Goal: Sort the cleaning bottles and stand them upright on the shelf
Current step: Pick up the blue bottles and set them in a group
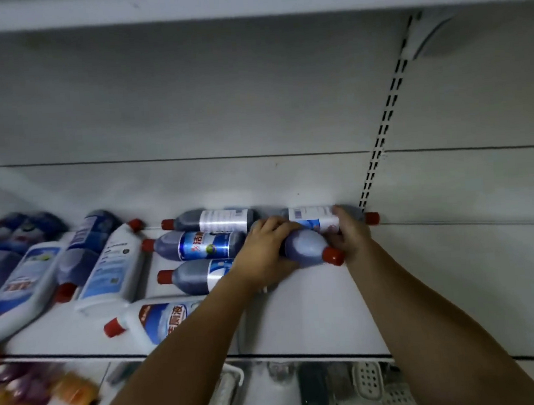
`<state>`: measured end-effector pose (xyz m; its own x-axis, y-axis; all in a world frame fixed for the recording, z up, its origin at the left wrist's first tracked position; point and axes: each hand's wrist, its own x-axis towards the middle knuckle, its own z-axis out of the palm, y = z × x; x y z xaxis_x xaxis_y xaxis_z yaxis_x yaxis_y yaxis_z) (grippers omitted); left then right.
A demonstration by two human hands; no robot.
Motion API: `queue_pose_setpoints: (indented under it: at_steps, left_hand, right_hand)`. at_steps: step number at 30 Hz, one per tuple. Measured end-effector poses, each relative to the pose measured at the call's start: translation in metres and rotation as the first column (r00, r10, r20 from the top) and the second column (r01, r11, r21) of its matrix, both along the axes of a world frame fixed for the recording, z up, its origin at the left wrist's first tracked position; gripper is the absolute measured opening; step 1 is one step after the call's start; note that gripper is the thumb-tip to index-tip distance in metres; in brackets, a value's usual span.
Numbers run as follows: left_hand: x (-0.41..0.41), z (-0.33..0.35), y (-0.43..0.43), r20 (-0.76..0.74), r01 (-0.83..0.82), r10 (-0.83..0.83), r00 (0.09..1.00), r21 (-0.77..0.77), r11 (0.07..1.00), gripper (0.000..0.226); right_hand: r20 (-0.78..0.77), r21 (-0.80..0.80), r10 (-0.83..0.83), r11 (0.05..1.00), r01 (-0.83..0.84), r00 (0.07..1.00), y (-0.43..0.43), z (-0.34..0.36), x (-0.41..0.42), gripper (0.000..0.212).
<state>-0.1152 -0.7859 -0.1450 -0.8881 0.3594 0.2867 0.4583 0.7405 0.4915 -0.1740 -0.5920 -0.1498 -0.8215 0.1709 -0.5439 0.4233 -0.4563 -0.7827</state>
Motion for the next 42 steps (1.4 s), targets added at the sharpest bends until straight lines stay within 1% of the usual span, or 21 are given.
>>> queue_pose_setpoints:
  at_steps: [1,2,4,5,6,8,9,12,15,17,18,20,22,24,27,31,32,35,38,39,42]
  left_hand:
    - [-0.001,0.001,0.0,0.012,0.001,-0.002,1.0,0.04,0.999,0.069]
    - [-0.001,0.003,0.001,0.03,-0.007,0.005,1.0,0.083,0.996,0.071]
    - [-0.001,0.01,0.002,0.067,-0.06,0.049,0.997,0.179,0.982,0.078]
    - [0.001,0.016,0.002,0.1,-0.098,0.076,0.992,0.237,0.967,0.082]
    - [0.003,0.023,0.003,0.15,-0.132,0.09,0.985,0.298,0.945,0.082]
    - [0.012,0.041,0.007,0.261,-0.173,0.071,0.963,0.392,0.903,0.071]
    - [0.017,0.051,0.01,0.296,-0.188,0.064,0.953,0.413,0.891,0.065]
    - [0.034,0.076,0.018,0.401,-0.22,0.004,0.916,0.494,0.841,0.056]
    - [0.06,0.1,0.028,0.508,-0.278,-0.098,0.856,0.611,0.741,0.042]
    - [0.081,0.118,0.037,0.562,-0.344,-0.172,0.809,0.69,0.636,0.025]
    - [0.092,0.126,0.043,0.584,-0.377,-0.218,0.782,0.722,0.58,0.024]
    - [0.112,0.14,0.054,0.608,-0.417,-0.289,0.739,0.751,0.513,0.04]
    - [0.136,0.154,0.065,0.621,-0.44,-0.313,0.718,0.754,0.488,0.049]
    - [0.163,0.168,0.077,0.633,-0.475,-0.318,0.706,0.756,0.451,0.043]
    - [0.202,0.186,0.093,0.64,-0.515,-0.379,0.669,0.766,0.385,0.043]
    - [0.246,0.209,0.106,0.567,-0.482,-0.497,0.657,0.822,0.302,0.039]
    - [0.256,0.214,0.108,0.549,-0.474,-0.511,0.661,0.834,0.283,0.043]
    - [0.283,0.236,0.115,0.515,-0.424,-0.52,0.682,0.857,0.292,0.055]
    - [0.295,0.265,0.119,0.494,-0.347,-0.412,0.765,0.856,0.383,0.07]
    - [0.296,0.275,0.119,0.48,-0.326,-0.366,0.797,0.853,0.408,0.07]
    - [0.297,0.312,0.117,0.474,-0.316,-0.265,0.84,0.823,0.472,0.052]
  right_hand:
    - [-0.044,0.042,-0.044,0.998,0.046,0.998,0.001,0.0,0.004,0.032]
    - [-0.105,0.097,-0.119,0.987,0.129,0.987,0.002,0.001,0.008,0.041]
    - [-0.189,0.092,-0.215,0.968,0.235,0.958,0.008,0.009,0.014,0.069]
    - [-0.213,0.099,-0.221,0.964,0.246,0.952,0.011,0.018,0.019,0.073]
    - [-0.234,0.121,-0.213,0.962,0.246,0.949,0.015,0.027,0.024,0.071]
    - [-0.233,0.175,-0.179,0.959,0.223,0.956,0.024,0.043,0.038,0.068]
    - [-0.231,0.163,-0.18,0.962,0.22,0.956,0.028,0.049,0.047,0.064]
    - [-0.191,0.078,-0.194,0.974,0.212,0.962,0.04,0.063,0.074,0.042]
    - [-0.213,0.007,-0.193,0.98,0.199,0.958,0.047,0.086,0.106,0.045]
    - [-0.262,0.009,-0.168,0.984,0.176,0.95,0.054,0.099,0.125,0.048]
    - [-0.258,0.023,-0.148,0.987,0.159,0.955,0.057,0.106,0.137,0.053]
    - [-0.213,0.052,-0.079,0.994,0.092,0.974,0.063,0.12,0.163,0.061]
    - [-0.165,0.045,-0.017,0.999,0.025,0.986,0.07,0.134,0.192,0.056]
    - [-0.15,-0.001,0.018,1.0,-0.018,0.988,0.08,0.148,0.22,0.05]
    - [-0.196,-0.074,0.054,0.995,-0.07,0.979,0.095,0.172,0.266,0.044]
    - [-0.249,-0.027,0.136,0.989,-0.148,0.959,0.113,0.202,0.316,0.043]
    - [-0.266,-0.007,0.151,0.987,-0.158,0.952,0.117,0.21,0.325,0.044]
    - [-0.314,0.007,0.186,0.981,-0.193,0.931,0.119,0.241,0.348,0.048]
    - [-0.395,0.079,0.24,0.971,-0.228,0.887,0.118,0.274,0.36,0.053]
    - [-0.418,0.12,0.245,0.969,-0.214,0.875,0.116,0.285,0.364,0.055]
    - [-0.486,0.26,0.242,0.957,-0.125,0.84,0.106,0.314,0.372,0.056]
